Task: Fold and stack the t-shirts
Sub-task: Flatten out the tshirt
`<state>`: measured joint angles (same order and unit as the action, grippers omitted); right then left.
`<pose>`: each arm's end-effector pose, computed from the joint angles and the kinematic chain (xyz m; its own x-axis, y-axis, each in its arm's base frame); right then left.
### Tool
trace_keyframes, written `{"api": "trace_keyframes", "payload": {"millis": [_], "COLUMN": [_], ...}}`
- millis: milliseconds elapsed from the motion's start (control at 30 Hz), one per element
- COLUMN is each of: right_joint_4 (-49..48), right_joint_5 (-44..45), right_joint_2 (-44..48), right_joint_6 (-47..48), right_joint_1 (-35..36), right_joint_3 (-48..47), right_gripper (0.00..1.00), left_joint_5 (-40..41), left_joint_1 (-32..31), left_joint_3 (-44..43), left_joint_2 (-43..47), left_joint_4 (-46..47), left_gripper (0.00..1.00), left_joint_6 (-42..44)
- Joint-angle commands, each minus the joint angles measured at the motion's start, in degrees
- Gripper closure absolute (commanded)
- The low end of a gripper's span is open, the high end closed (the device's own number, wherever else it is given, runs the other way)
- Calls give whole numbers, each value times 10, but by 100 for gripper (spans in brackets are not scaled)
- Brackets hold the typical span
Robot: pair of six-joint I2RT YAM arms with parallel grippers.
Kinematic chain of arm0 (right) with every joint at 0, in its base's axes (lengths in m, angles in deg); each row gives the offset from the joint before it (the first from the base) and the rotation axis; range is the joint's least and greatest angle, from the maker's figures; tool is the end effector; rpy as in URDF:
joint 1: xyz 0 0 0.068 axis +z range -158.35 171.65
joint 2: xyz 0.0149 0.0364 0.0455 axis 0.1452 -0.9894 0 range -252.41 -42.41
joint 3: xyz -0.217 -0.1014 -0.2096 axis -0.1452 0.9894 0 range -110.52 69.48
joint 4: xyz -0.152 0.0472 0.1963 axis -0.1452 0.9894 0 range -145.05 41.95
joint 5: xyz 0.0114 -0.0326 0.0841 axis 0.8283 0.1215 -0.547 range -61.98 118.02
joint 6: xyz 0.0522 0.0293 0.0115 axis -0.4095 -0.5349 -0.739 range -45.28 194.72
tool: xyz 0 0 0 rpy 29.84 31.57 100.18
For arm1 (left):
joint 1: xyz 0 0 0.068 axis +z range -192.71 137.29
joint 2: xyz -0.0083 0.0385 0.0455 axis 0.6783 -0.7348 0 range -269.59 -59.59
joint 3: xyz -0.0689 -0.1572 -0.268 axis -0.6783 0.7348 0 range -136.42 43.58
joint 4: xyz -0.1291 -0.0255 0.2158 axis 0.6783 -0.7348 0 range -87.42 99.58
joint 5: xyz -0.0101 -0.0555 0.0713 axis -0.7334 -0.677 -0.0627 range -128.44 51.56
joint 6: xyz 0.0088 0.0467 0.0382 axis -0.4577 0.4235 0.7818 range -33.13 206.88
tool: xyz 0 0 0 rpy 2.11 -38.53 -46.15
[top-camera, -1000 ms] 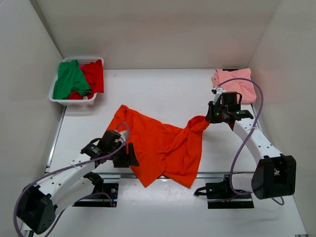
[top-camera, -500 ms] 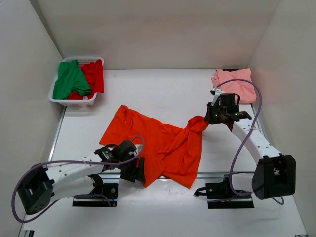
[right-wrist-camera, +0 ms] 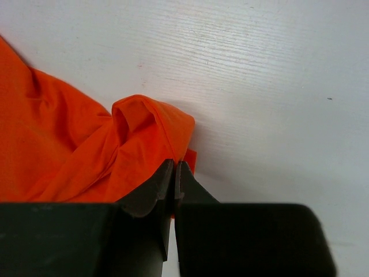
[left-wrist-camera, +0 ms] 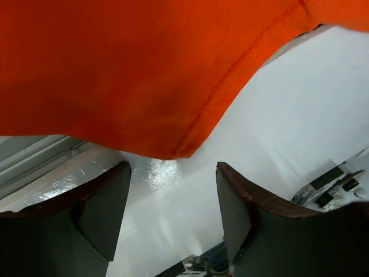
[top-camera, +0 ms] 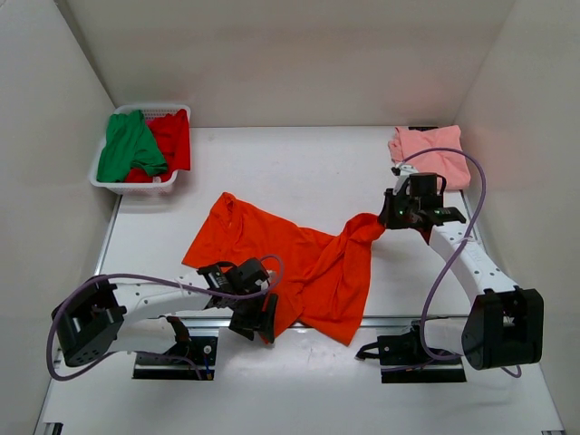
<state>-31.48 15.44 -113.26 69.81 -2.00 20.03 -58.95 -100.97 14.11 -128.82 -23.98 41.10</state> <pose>0.2406 0.0367 0.2932 -0.7221 0.0037 -0.6917 -0.2001 0.9561 0.2139 0.0721 -0.1469 0.1877 -0.9602 0.2765 0.0403 0.2314 0.8677 -0.4400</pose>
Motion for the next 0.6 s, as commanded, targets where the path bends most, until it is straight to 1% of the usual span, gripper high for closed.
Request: {"api": "trace_keyframes", "payload": {"millis": [0,267,433,567], "right_joint_4": [-25,-36,-43,-52], "right_joint_5": [-8,-17,-24,-32], "right_joint_2": [11,13,13,12], "right_joint_6": [2,2,1,-1], "right_joint_1": [-5,-11,-16,-20], "right_joint_3": [1,11,19,23], "right_gripper": [100,100,99,100], "left_joint_5": [50,90,88,91], "left_joint_1": [-12,-19,-24,-25], "left_joint_3": [13,13,7,-12], "left_joint_2": [-23,-46,-63,-80], "left_joint_4": [85,126,161,171], "left_gripper": [29,35,34,36], "left_joint_6": [-22,-59,-84,-92]}}
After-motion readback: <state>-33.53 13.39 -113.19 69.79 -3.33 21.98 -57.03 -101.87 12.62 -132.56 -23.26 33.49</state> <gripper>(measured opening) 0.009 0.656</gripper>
